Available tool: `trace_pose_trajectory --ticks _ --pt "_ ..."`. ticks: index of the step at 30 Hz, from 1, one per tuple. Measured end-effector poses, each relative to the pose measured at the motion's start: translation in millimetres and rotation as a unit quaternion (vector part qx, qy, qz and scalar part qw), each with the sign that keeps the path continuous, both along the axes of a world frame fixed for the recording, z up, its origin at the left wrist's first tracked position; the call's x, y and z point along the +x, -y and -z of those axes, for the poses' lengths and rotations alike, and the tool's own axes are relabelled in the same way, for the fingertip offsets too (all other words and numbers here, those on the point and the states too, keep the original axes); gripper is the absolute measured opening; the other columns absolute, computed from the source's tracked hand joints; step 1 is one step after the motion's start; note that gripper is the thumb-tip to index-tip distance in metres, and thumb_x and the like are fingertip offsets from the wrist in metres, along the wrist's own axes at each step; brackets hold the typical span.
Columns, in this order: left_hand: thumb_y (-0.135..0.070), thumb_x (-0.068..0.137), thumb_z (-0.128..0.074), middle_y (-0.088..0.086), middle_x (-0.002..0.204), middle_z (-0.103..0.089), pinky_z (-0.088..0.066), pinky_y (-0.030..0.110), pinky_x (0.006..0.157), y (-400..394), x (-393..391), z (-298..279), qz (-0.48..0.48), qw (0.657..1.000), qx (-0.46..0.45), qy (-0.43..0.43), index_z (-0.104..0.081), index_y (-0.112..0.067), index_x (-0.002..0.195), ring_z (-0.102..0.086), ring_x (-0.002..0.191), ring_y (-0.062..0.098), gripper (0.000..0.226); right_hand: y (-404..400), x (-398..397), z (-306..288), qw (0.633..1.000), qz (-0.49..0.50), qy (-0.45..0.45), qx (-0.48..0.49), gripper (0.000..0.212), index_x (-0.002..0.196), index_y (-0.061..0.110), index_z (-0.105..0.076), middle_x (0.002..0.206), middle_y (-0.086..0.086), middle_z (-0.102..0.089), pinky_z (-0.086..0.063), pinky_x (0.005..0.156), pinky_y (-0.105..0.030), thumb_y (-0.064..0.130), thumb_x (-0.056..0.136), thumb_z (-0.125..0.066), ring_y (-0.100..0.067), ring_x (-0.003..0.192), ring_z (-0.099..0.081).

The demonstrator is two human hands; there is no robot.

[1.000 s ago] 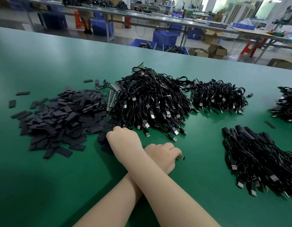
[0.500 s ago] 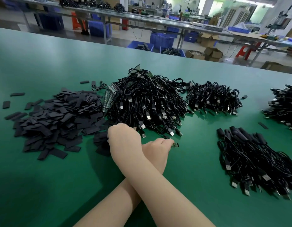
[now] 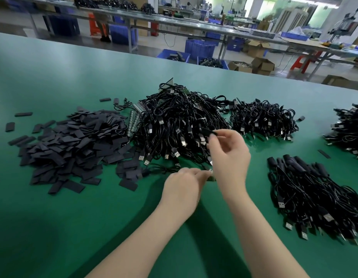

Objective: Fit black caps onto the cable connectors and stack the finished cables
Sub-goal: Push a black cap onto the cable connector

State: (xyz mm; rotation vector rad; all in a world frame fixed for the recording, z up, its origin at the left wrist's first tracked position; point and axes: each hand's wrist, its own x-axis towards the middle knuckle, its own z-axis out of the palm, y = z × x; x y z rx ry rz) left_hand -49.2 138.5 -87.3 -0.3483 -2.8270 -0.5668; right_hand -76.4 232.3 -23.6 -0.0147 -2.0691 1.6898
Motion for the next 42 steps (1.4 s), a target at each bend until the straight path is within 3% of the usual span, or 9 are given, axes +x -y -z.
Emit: trace_pose_trajectory --ticks 3,5,9,12,15,18,24,33,42 --pt "-0.032 0.098 -0.046 -0.011 0.110 -0.064 -0.043 0.031 0.073 6 0 1 -0.020 0.998 0.048 -0.039 -0.056 -0.036 0.123 -0.058 0.103 0.016 0.027 -28 -4 19 0.999 0.016 0.028 -0.017 0.010 0.085 0.029 -0.066 0.082 0.010 -0.073 -0.054 0.074 -0.023 0.021 0.091 -0.068 -0.006 0.079 -0.069" --pt "-0.034 0.098 -0.047 -0.012 0.108 -0.064 -0.042 0.029 0.068 7 0 1 -0.031 0.995 0.076 -0.048 -0.058 -0.034 0.121 -0.059 0.098 0.014 0.025 -39 -2 31 0.999 0.024 0.032 -0.029 0.010 0.083 0.027 -0.067 0.081 0.012 -0.072 -0.050 0.070 -0.017 0.022 0.091 -0.069 -0.002 0.076 -0.067" --pt "-0.037 0.098 -0.048 -0.012 0.105 -0.067 -0.035 0.030 0.076 7 2 -2 -0.043 0.995 0.058 -0.074 -0.061 -0.032 0.119 -0.062 0.092 0.013 0.025 -51 9 57 0.995 0.017 0.082 -0.055 0.016 0.078 0.031 -0.069 0.081 0.003 -0.074 -0.056 0.078 -0.032 0.020 0.090 -0.070 -0.017 0.083 -0.072" --pt "-0.034 0.097 -0.054 -0.010 0.099 -0.068 -0.039 0.033 0.078 6 2 -4 -0.034 0.995 0.058 -0.078 -0.065 -0.030 0.116 -0.062 0.084 0.015 0.022 -54 15 62 0.993 0.008 0.085 -0.081 0.021 0.079 0.036 -0.070 0.080 0.001 -0.074 -0.056 0.077 -0.033 0.018 0.090 -0.071 -0.019 0.081 -0.074" --pt "-0.026 0.092 -0.064 -0.006 0.089 -0.068 -0.049 0.033 0.064 3 4 -5 -0.011 0.996 0.049 -0.075 -0.071 -0.024 0.110 -0.064 0.075 0.021 0.019 -56 17 61 0.992 0.005 0.082 -0.097 0.018 0.081 0.033 -0.070 0.079 0.001 -0.074 -0.054 0.073 -0.028 0.018 0.090 -0.071 -0.016 0.077 -0.074" --pt "-0.025 0.089 -0.068 -0.008 0.084 -0.067 -0.045 0.027 0.049 1 5 -4 -0.013 0.996 0.034 -0.081 -0.072 -0.025 0.107 -0.065 0.071 0.017 0.018 -56 17 63 0.988 0.006 0.092 -0.124 0.014 0.083 0.025 -0.070 0.076 0.002 -0.073 -0.056 0.069 -0.025 0.014 0.090 -0.071 -0.015 0.072 -0.073" --pt "-0.034 0.097 -0.049 -0.015 0.114 -0.062 -0.048 0.025 0.061 5 2 0 -0.053 0.993 0.105 -0.010 -0.056 -0.036 0.124 -0.060 0.091 0.007 0.028 -53 19 64 0.987 -0.044 0.115 -0.104 0.009 0.090 0.022 -0.072 0.072 0.002 -0.073 -0.052 0.063 -0.015 0.013 0.090 -0.071 -0.010 0.066 -0.070" --pt "-0.045 0.087 -0.061 -0.020 0.094 -0.055 -0.035 0.010 0.059 12 -2 4 -0.026 0.990 0.135 0.034 -0.059 -0.043 0.115 -0.053 0.083 -0.001 0.028 -46 23 67 0.987 -0.089 0.116 -0.072 0.018 0.084 0.032 -0.072 0.069 -0.003 -0.072 -0.055 0.065 -0.021 0.015 0.088 -0.072 -0.010 0.063 -0.068" --pt "-0.050 0.087 -0.062 -0.024 0.095 -0.056 -0.035 0.006 0.062 14 -1 1 -0.039 0.983 0.178 0.026 -0.062 -0.046 0.113 -0.047 0.078 -0.009 0.026 -46 22 68 0.985 -0.079 0.121 -0.098 0.008 0.089 0.020 -0.069 0.070 -0.001 -0.074 -0.056 0.065 -0.019 0.012 0.089 -0.072 -0.013 0.067 -0.073"
